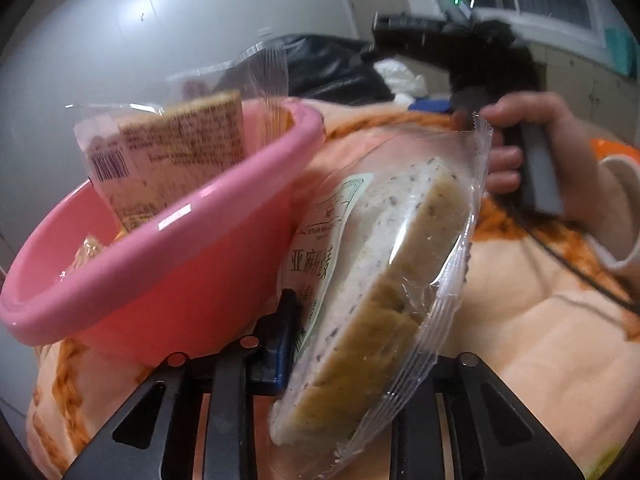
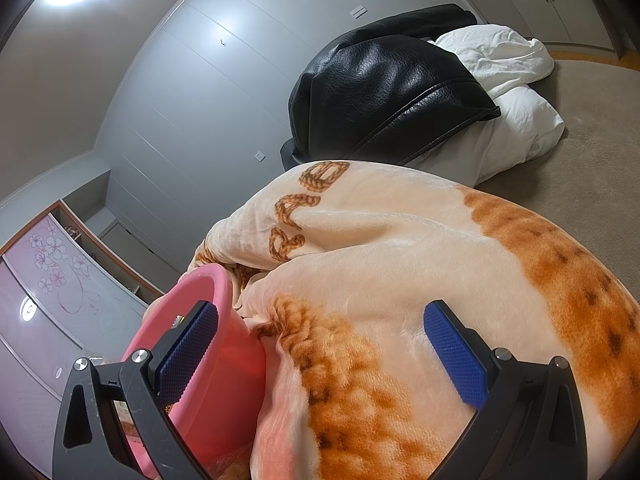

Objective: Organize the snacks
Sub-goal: 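Lift the bread slice over the pink bowl and open the left gripper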

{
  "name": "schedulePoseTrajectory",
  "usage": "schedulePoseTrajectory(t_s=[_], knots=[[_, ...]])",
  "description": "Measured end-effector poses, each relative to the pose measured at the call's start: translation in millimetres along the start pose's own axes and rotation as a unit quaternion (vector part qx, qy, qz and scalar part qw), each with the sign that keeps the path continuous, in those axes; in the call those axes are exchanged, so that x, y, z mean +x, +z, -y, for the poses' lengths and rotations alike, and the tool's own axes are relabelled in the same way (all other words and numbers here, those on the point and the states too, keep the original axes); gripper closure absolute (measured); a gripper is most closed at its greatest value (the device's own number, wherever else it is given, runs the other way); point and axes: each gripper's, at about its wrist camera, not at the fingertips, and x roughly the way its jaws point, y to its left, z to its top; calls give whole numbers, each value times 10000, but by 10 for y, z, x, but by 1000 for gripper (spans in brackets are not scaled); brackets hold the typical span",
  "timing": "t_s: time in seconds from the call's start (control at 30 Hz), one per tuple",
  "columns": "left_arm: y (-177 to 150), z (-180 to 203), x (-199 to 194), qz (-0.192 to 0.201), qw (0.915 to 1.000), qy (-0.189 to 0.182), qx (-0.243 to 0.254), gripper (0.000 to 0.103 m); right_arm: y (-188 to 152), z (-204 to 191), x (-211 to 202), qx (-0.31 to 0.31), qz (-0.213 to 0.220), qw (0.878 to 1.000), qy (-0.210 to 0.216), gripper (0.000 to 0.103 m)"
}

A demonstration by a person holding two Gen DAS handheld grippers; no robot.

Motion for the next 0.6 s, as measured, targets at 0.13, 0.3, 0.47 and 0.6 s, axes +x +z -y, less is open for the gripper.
schedulePoseTrajectory(t_s=[0.13, 0.3, 0.47, 0.6], knots=[[19, -128, -314, 649, 9972, -227, -278, 87, 0, 0, 0, 3, 2, 10000, 3, 0], [25, -315, -789, 1587, 9834, -661, -587, 88, -2, 1, 2, 4, 3, 10000, 4, 0], [27, -494, -1202, 2229, 9625, -1268, -888, 88, -4, -2, 3, 2, 3, 10000, 2, 0], [103, -750, -1446, 2630, 9434, -1453, -1406, 88, -6, -4, 5, 2, 5, 10000, 1, 0]])
